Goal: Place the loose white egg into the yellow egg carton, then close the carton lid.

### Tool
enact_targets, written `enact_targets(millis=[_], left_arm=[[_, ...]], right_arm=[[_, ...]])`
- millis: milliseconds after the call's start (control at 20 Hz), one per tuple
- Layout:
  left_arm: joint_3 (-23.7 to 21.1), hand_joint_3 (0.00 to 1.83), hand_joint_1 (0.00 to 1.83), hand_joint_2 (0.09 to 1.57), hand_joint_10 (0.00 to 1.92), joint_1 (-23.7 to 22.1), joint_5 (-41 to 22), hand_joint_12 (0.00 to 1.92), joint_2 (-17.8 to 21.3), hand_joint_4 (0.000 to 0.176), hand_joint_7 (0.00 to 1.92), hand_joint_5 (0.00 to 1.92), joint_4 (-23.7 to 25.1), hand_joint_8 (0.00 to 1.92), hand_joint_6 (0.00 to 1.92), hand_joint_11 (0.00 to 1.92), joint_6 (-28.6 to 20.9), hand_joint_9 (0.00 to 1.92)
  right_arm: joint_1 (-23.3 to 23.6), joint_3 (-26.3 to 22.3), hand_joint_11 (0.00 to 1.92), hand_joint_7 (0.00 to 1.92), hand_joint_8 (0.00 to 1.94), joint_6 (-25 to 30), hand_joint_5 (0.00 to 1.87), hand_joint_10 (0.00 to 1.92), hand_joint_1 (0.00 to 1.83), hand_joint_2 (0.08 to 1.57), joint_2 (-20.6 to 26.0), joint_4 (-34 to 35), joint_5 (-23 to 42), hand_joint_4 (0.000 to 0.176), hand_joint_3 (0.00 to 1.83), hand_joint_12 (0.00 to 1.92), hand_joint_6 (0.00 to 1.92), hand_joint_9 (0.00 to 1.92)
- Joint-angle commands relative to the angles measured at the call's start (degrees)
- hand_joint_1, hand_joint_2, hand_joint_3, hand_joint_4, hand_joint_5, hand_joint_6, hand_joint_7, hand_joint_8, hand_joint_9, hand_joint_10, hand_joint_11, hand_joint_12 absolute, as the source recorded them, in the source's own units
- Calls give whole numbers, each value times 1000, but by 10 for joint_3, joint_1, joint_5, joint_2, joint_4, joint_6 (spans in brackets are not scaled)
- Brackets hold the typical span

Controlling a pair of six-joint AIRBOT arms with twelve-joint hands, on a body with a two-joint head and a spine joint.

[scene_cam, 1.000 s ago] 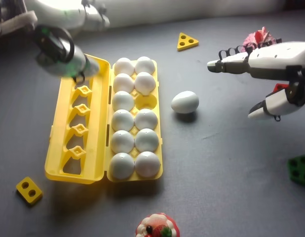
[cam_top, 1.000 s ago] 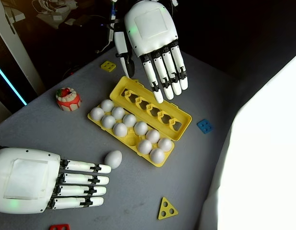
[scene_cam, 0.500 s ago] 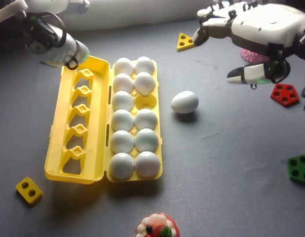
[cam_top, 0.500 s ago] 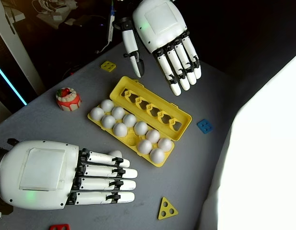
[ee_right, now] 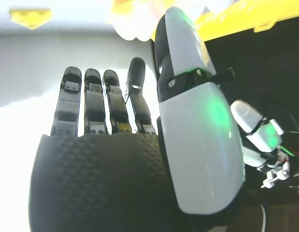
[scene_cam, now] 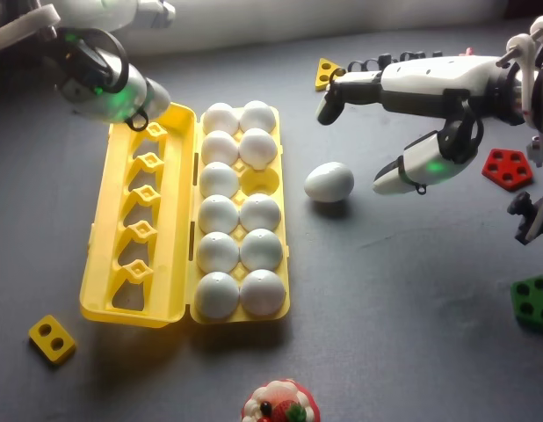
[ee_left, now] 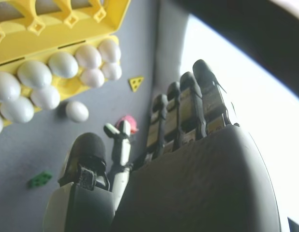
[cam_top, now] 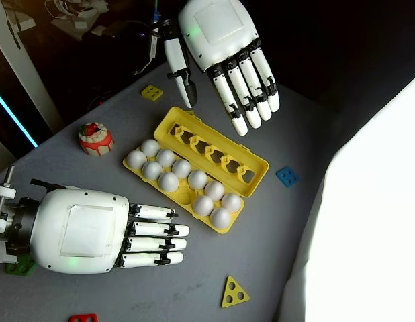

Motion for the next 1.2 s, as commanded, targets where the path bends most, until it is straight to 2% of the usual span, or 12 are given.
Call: enact_targets(millis=[0, 300, 400, 550, 600, 650, 900, 1150], left_arm=[[2, 0, 206, 1346, 3, -9, -26, 449, 1, 0, 122, 103, 35, 5, 5, 0, 1, 111], [7, 0, 189, 1342, 3, -9, -11, 490, -2, 0, 116, 114, 36, 0, 4, 0, -3, 115], [11, 3, 172, 1351, 1, -16, -5, 427, -5, 0, 100, 94, 36, 1, 1, 0, -3, 95], [12, 1, 166, 1350, 4, -21, -4, 438, -5, 0, 113, 98, 40, 4, 2, 0, -2, 101], [13, 1, 188, 1354, 9, -23, -4, 343, -6, 0, 96, 88, 44, 6, 3, 0, -2, 77], [14, 1, 183, 1356, 13, -22, -3, 375, -6, 0, 105, 87, 49, 6, 2, 0, -12, 93], [16, 0, 179, 1354, 12, -4, -9, 407, -5, 0, 115, 91, 48, 4, 3, 0, -20, 104], [18, 2, 168, 1360, 11, -3, -10, 409, -5, 0, 121, 108, 63, 5, 8, 0, -53, 110]], right_arm=[[2, 6, 0, 27, 2, -1, 24, 0, 1250, 1070, -2, 2, 60, 0, 0, 0, 775, 0], [-14, 47, 0, 43, 6, -1, 48, 0, 1261, 1054, -47, 33, 73, 0, 0, 0, 765, 0], [-19, 57, 0, 31, 3, -7, 21, 0, 1252, 1064, -61, 33, 75, 0, 0, 0, 758, 0], [-26, 68, 0, 17, 0, -13, 49, 0, 1251, 1071, -79, 33, 83, 0, 0, 0, 776, 0], [-31, 71, 0, 4, 0, -19, 65, 0, 1241, 1076, -85, 33, 88, 0, 0, 0, 785, 0], [-37, 78, 0, 0, 0, -23, 54, 0, 1238, 1080, -93, 33, 92, 0, 0, 0, 783, 0], [-45, 86, 0, 1, 0, -23, 53, 0, 1250, 1083, -103, 33, 95, 0, 0, 0, 792, 0], [-51, 99, 0, 0, 0, -26, 62, 0, 1263, 1099, -108, 33, 100, 0, 0, 0, 806, 0]])
